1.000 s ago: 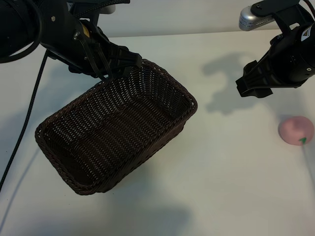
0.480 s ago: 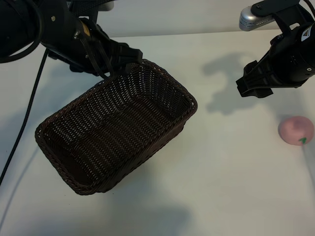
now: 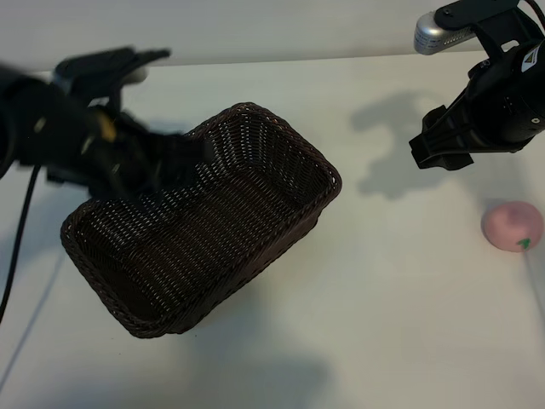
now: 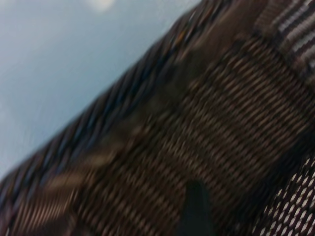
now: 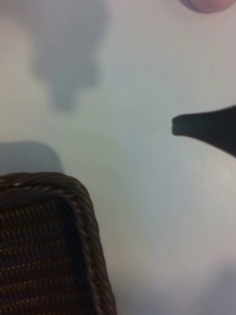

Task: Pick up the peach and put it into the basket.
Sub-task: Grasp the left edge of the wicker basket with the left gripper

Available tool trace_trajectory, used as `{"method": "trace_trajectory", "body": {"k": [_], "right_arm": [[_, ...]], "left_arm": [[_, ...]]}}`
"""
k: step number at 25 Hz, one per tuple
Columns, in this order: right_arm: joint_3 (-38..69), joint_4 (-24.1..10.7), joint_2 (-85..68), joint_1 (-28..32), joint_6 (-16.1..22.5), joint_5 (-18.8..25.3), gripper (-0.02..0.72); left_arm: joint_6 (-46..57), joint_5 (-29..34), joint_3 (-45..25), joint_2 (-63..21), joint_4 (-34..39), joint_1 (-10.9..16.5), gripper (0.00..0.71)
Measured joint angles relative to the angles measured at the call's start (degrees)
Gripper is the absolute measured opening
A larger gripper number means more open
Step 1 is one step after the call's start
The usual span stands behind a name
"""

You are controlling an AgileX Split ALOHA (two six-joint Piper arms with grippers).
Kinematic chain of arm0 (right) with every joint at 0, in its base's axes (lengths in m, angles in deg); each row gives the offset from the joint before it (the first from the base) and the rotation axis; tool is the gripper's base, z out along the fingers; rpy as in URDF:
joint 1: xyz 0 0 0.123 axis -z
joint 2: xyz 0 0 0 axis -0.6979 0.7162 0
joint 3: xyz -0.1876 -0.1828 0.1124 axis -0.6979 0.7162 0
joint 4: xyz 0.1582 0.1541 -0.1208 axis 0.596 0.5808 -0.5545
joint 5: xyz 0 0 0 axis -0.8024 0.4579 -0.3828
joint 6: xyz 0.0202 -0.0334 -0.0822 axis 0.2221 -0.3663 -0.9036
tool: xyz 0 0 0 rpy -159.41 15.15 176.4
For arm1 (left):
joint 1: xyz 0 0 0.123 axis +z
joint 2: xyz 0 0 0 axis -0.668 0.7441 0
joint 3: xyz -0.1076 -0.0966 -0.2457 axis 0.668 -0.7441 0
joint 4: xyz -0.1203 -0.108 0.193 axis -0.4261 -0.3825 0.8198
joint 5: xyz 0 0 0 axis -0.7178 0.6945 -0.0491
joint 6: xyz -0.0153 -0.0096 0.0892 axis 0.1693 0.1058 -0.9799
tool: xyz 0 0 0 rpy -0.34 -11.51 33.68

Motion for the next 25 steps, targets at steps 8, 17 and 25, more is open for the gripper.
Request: {"method": "trace_trajectory", "body": {"k": [8,17,25], "right_arm": [[0.00,-0.42,0.00,0.00,0.00,0.10,0.595],[0.00,-0.50,0.00,0.00,0.00,0.22,0.595],[0.00,-0.54,0.00,0.00,0.00,0.26,0.595]], "left_arm": [[11.10,4.22,-6.77,-11.12,5.18,0.00,0.590],[29.73,12.07,-8.17,-12.33,19.45,0.00,0.590],[37.60,7.33,-14.78,-12.33,19.79,0.00,0.590]]}}
